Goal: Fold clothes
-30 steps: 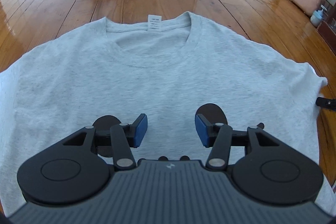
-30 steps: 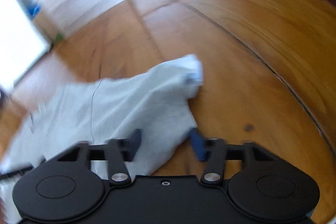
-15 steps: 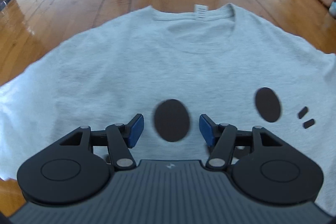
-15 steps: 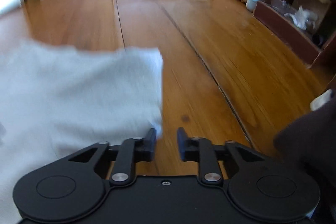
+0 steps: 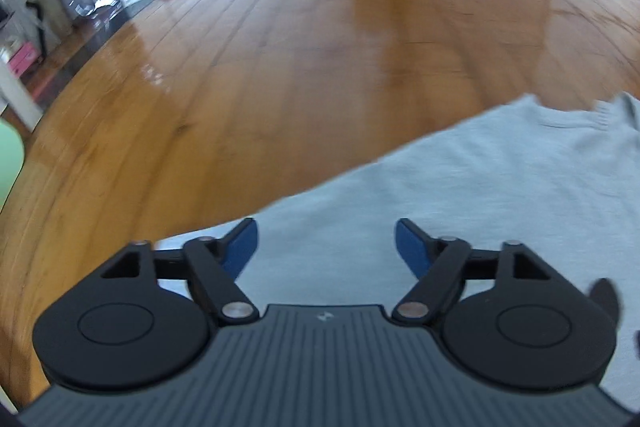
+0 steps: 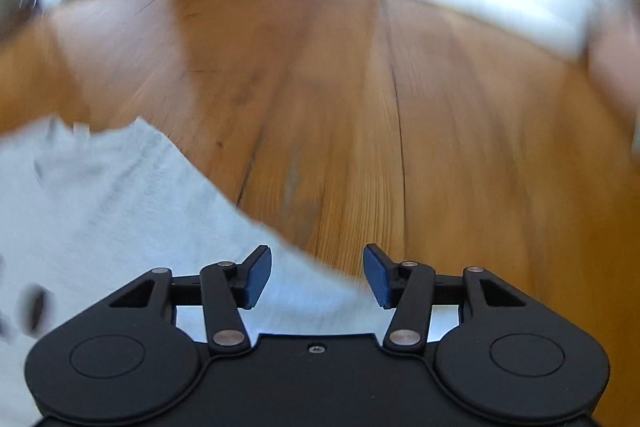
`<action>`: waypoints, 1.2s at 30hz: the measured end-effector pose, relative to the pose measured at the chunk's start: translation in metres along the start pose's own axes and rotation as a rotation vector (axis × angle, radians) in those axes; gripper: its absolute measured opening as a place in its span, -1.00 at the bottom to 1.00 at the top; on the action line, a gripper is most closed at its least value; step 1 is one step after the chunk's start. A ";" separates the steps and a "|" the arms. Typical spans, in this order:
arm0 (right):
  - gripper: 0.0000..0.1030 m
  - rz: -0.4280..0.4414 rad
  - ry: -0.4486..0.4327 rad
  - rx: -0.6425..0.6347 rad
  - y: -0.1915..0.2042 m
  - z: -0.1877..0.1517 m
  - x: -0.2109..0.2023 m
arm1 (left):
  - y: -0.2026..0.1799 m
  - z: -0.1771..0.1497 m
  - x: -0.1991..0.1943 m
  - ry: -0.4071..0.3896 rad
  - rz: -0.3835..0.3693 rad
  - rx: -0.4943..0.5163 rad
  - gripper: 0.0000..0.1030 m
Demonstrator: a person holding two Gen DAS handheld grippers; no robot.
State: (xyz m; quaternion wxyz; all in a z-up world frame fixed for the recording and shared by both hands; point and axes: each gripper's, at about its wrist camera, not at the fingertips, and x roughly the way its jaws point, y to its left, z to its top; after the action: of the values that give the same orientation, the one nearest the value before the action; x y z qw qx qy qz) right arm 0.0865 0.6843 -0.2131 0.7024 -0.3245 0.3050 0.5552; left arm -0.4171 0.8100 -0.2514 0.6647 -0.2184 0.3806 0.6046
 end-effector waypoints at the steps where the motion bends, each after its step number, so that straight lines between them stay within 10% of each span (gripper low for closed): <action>1: 0.10 0.034 0.012 -0.027 0.006 0.002 0.006 | 0.010 -0.001 0.004 0.013 0.006 -0.008 0.52; 5: 0.22 0.028 0.056 0.001 0.012 0.001 0.031 | 0.026 -0.007 0.018 0.028 0.049 0.038 0.53; 7: 0.69 0.002 0.064 0.010 0.014 0.001 0.041 | 0.024 -0.012 0.020 -0.001 0.046 0.052 0.53; 10: 0.68 0.014 0.025 -0.027 0.020 0.001 0.037 | 0.018 -0.014 0.028 0.017 -0.027 0.062 0.56; 12: 0.26 0.022 -0.001 -0.051 0.023 0.000 0.034 | 0.011 -0.017 0.032 0.012 -0.056 0.075 0.57; 13: -0.39 0.026 -0.014 -0.063 0.025 0.000 0.033 | 0.009 -0.018 0.031 -0.023 -0.043 0.079 0.52; 15: -0.89 0.034 -0.041 -0.088 0.029 0.000 0.030 | 0.006 -0.021 0.033 -0.063 0.009 0.096 -0.51; 17: -0.91 0.042 -0.067 -0.113 0.032 0.000 0.028 | 0.003 -0.022 0.036 -0.063 -0.019 0.131 -1.00; 26: -0.93 -0.024 -0.119 -0.230 0.051 0.013 0.034 | 0.037 -0.027 0.052 -0.068 0.176 0.094 -1.00; 29: -0.86 -0.099 -0.089 -0.269 0.055 0.016 0.040 | 0.053 -0.025 0.054 -0.049 0.149 0.047 -1.00; 31: -0.46 -0.158 -0.077 -0.246 0.052 0.021 0.041 | 0.063 -0.022 0.048 -0.043 0.026 -0.039 -0.91; 36: -0.21 -0.100 -0.081 -0.040 0.028 0.034 0.029 | 0.067 -0.018 0.035 -0.116 -0.173 -0.089 0.21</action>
State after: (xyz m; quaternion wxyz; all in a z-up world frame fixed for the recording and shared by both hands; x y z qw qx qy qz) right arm 0.0670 0.7330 -0.2185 0.7344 -0.3307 0.2485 0.5381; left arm -0.4869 0.8304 -0.2779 0.7249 -0.2444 0.2943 0.5729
